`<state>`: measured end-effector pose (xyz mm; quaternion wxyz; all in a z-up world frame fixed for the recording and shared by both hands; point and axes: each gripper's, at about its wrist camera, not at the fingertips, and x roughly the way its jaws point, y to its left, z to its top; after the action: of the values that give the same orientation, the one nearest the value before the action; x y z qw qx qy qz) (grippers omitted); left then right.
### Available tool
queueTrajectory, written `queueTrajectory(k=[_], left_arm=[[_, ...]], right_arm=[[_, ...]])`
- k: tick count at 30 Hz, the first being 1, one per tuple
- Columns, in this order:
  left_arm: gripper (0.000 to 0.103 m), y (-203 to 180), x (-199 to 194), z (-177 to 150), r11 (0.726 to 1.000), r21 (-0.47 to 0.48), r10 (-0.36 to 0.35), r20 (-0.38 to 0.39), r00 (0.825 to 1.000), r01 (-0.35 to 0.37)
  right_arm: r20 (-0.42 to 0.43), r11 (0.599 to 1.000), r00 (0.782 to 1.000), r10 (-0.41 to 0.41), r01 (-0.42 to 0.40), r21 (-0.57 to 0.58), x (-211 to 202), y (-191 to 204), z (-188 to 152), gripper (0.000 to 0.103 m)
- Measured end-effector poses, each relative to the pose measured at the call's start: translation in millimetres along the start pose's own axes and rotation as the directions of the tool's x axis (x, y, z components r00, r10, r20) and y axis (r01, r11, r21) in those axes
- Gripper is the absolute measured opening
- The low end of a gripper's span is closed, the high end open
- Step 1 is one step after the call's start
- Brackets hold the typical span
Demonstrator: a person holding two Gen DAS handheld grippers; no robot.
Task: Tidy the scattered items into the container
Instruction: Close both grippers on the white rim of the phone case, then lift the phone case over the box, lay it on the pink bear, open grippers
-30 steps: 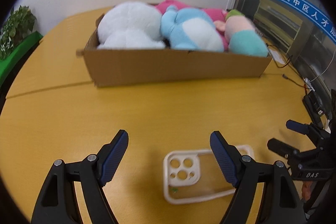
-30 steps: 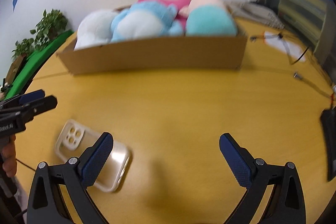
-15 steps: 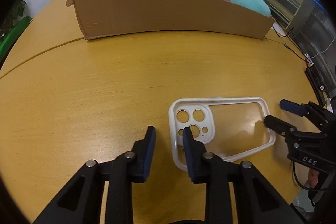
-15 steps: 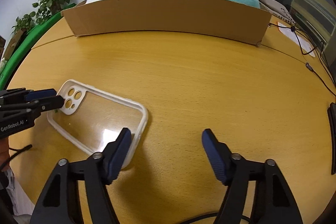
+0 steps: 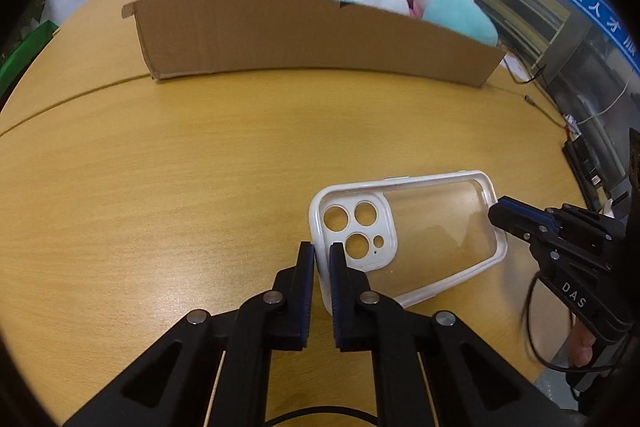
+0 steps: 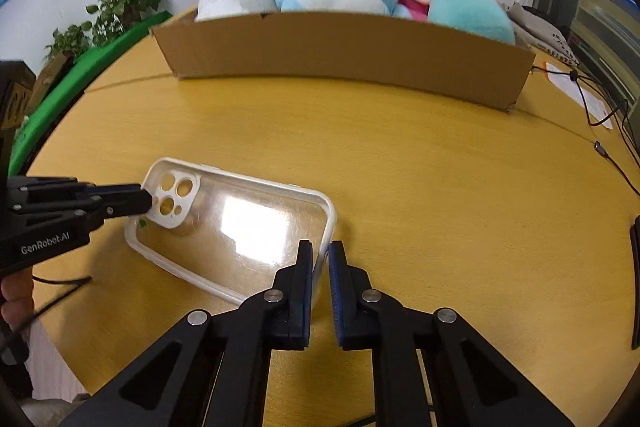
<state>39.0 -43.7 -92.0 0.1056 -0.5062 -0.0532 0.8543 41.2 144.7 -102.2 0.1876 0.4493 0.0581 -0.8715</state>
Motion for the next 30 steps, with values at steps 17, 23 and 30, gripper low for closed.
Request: queueTrajectory(k=[17, 23, 30], left_arm=[[0.008, -18.3, -107.2, 171.0, 0.996, 0.090, -0.051, 0.326, 0.944, 0.022], [0.008, -18.4, -108.5, 243.7, 0.995, 0.099, -0.043, 0.368, 0.929, 0.007], [0.008, -17.0, -78.4, 314.4, 0.994, 0.107, -0.035, 0.358, 0.933, -0.004]], right_arm=[[0.334, 0.998, 0.941, -0.052, 0.065, -0.028, -79.1, -24.7, 164.5, 0.007], [0.398, 0.996, 0.915, -0.072, 0.088, -0.024, -83.6, -36.5, 239.4, 0.007], [0.381, 0.994, 0.920, -0.093, 0.105, -0.011, -52.7, -58.8, 308.1, 0.007]])
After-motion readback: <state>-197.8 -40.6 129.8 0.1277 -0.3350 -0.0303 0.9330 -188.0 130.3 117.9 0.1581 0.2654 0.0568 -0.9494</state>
